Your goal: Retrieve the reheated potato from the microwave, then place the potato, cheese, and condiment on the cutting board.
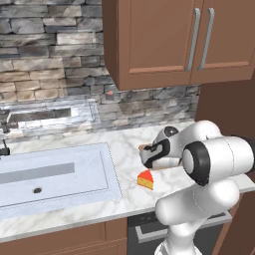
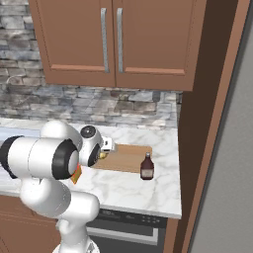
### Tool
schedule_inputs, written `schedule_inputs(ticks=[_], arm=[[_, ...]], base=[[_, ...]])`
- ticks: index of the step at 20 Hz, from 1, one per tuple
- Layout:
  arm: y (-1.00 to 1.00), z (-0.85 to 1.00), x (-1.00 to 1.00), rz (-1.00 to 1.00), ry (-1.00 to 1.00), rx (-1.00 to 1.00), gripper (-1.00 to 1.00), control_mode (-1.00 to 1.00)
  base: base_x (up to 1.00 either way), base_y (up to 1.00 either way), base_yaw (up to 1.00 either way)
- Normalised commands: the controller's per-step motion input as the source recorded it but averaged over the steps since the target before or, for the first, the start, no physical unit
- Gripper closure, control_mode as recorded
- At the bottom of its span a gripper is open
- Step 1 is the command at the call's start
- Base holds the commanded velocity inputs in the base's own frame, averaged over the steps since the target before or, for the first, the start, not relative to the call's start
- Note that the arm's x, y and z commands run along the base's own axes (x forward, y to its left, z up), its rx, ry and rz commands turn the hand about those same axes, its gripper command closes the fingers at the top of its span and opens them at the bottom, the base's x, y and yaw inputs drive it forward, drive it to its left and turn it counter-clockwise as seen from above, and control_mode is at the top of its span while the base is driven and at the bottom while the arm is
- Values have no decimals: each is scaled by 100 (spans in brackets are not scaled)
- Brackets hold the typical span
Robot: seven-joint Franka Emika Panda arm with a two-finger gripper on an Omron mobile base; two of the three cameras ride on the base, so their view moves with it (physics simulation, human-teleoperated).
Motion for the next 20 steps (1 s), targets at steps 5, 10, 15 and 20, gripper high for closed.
schedule_inputs(ticks=[5, 10, 15, 20], arm=[[0, -15, 11, 0, 7, 1, 100, -100], [0, -34, -10, 0, 6, 0, 100, -100], [0, -34, -22, 0, 1, 0, 100, -100], [-2, -27, -25, 0, 0, 0, 100, -100]], base=[[0, 0, 0], [0, 0, 0], [0, 0, 0], [0, 0, 0]])
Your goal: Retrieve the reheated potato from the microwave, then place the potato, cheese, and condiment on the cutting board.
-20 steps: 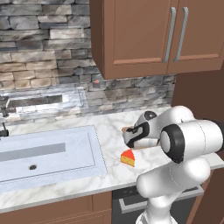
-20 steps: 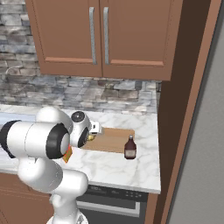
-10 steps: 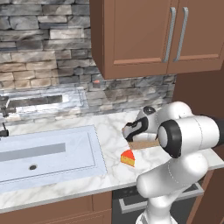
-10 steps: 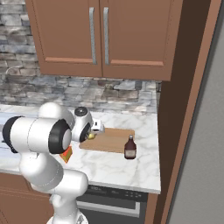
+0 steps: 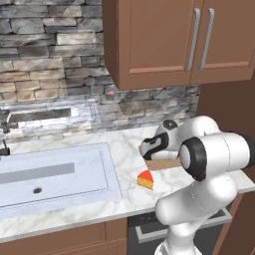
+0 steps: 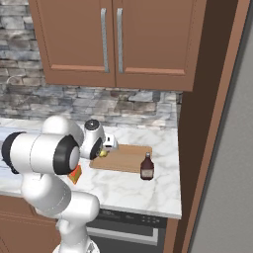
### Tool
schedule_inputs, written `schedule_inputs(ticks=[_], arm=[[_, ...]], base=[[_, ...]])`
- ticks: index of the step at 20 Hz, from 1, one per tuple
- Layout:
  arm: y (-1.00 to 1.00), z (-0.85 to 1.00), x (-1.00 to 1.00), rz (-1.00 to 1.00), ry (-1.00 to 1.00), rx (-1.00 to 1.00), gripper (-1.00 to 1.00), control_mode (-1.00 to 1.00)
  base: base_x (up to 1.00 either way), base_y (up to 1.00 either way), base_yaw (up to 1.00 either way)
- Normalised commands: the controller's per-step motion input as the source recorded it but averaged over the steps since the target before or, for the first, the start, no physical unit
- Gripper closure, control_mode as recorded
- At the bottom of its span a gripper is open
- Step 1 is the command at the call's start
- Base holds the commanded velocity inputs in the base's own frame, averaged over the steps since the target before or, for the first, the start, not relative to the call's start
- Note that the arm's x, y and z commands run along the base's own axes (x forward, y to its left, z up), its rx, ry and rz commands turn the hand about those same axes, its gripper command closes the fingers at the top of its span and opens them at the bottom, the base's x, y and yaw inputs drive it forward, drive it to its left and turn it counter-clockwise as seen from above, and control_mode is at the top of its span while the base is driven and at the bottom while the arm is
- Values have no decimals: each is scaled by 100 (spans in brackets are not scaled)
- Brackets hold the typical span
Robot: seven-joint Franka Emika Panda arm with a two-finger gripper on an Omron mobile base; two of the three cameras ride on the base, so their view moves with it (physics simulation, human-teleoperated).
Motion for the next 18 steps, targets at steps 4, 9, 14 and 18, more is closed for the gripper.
schedule_inputs(ticks=[4, 9, 14, 18], arm=[[-7, -25, -40, 0, 0, 0, 100, -100], [-5, -25, -31, -2, 0, 0, 100, -100], [2, -34, 14, -1, 6, 3, -100, -100], [4, -25, 9, 0, 4, 6, -100, -100]], base=[[0, 0, 0], [0, 0, 0], [0, 0, 0], [0, 0, 0]])
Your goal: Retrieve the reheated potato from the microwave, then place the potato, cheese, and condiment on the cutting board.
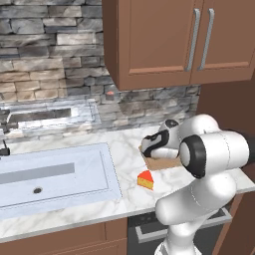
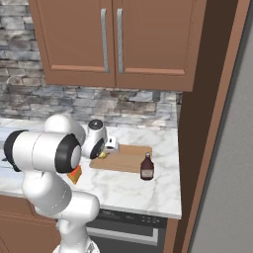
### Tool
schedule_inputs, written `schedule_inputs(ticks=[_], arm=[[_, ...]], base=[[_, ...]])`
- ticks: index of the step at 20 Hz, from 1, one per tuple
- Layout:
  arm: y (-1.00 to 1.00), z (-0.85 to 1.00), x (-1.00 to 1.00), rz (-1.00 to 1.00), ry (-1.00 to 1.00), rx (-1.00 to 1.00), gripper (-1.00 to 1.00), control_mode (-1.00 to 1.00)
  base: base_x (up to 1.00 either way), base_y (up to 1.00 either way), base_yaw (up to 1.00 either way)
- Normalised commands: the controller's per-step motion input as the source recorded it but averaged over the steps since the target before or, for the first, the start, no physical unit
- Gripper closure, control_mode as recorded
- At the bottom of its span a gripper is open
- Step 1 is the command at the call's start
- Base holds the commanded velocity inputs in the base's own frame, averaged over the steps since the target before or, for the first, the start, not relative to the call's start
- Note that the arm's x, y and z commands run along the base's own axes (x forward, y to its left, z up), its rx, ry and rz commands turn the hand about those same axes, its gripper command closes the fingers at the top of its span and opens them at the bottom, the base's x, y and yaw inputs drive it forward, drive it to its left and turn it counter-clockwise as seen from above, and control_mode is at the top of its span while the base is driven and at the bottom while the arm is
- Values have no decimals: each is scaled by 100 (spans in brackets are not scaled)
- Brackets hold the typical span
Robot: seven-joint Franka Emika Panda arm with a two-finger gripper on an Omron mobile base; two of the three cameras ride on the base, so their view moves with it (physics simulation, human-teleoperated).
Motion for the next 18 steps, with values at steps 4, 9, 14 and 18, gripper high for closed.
schedule_inputs(ticks=[4, 9, 14, 18], arm=[[0, -17, -17, 0, 1, 1, -100, -100], [0, -3, -22, 0, -2, 0, -100, -100], [0, 3, -17, 0, -4, 0, -100, -100], [0, 15, -5, 0, -3, 0, -100, -100]], base=[[0, 0, 0], [0, 0, 0], [0, 0, 0], [0, 0, 0]])
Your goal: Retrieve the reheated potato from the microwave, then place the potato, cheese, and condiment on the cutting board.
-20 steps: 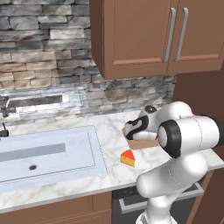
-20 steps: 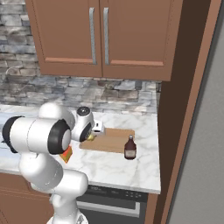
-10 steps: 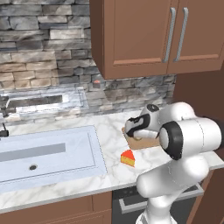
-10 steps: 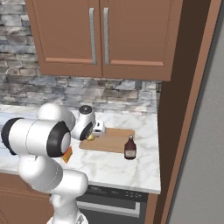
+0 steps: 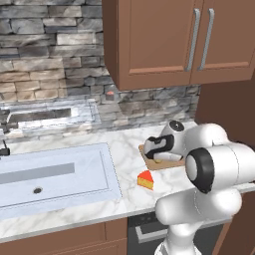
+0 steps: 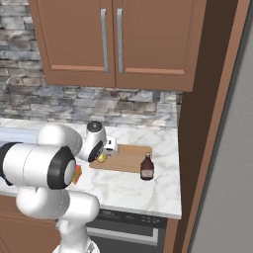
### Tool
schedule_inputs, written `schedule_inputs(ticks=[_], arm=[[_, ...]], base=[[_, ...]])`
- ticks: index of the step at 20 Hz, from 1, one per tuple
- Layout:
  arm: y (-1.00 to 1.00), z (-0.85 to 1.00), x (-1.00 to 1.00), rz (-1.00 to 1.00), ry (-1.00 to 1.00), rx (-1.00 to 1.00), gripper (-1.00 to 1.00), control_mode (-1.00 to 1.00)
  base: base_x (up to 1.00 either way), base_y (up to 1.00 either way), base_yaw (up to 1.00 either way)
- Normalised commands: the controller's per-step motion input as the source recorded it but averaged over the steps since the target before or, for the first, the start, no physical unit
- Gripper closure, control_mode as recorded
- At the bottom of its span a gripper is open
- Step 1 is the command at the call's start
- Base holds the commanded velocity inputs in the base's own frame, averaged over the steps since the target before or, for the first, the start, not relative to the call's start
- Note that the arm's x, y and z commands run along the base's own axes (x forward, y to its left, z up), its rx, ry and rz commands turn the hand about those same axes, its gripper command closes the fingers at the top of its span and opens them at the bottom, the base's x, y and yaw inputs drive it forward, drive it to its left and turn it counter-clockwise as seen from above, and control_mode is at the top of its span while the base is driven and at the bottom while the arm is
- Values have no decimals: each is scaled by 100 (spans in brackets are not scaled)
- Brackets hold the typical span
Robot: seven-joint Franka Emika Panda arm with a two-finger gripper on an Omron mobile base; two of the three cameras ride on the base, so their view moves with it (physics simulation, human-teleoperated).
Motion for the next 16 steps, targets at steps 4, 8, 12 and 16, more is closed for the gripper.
schedule_inputs(ticks=[4, 8, 12, 16], arm=[[0, 25, -1, 0, -1, 0, -100, -100], [0, 32, -7, 0, -1, 0, -100, -100], [0, 32, -20, -1, -1, 0, -100, -100], [-2, 22, -36, -6, 0, 0, -100, -100]], base=[[0, 0, 0], [0, 0, 0], [0, 0, 0], [0, 0, 0]])
